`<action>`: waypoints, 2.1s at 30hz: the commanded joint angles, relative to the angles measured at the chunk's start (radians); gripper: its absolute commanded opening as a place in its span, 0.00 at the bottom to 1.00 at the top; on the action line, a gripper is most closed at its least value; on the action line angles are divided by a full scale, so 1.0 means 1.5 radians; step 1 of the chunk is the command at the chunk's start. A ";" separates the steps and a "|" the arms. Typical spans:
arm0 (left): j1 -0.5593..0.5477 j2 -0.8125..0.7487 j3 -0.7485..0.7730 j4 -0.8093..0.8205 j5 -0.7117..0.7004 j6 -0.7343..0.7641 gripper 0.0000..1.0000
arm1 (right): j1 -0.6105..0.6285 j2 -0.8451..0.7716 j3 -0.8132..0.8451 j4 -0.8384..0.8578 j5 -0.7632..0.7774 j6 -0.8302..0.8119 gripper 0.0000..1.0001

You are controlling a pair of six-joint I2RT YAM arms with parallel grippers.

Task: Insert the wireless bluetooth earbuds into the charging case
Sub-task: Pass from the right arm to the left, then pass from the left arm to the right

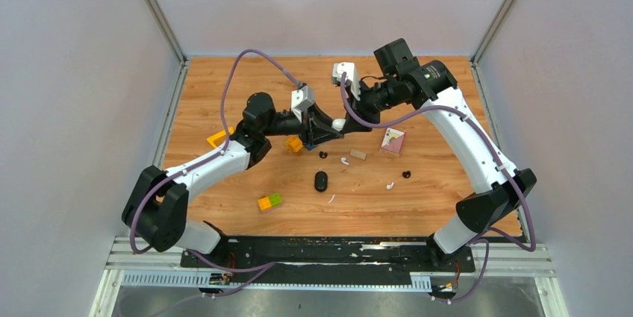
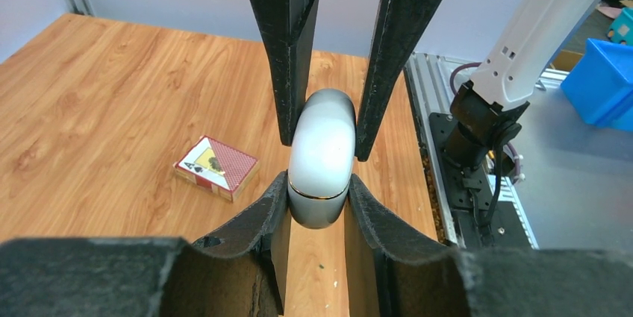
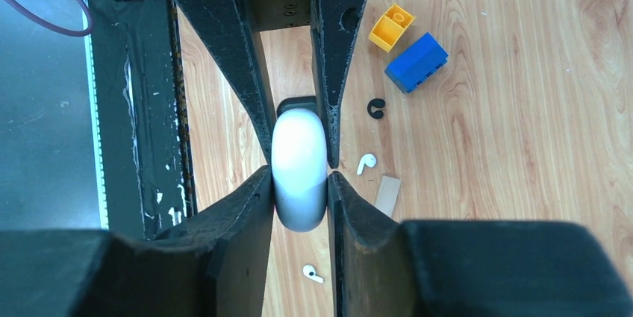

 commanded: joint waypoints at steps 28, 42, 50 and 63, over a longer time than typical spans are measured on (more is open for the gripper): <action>0.038 0.007 0.000 0.095 -0.007 -0.081 0.00 | -0.340 -0.010 -0.047 0.224 -0.338 0.407 0.44; 0.046 0.004 -0.005 0.093 0.034 -0.042 0.00 | -0.144 -0.050 -0.032 0.033 -0.173 0.031 0.47; 0.046 -0.001 -0.028 0.132 0.065 0.002 0.00 | -0.048 0.003 0.024 -0.023 -0.091 -0.023 0.54; 0.045 -0.006 -0.051 0.178 0.073 0.012 0.00 | -0.041 0.067 0.065 0.023 -0.068 0.090 0.52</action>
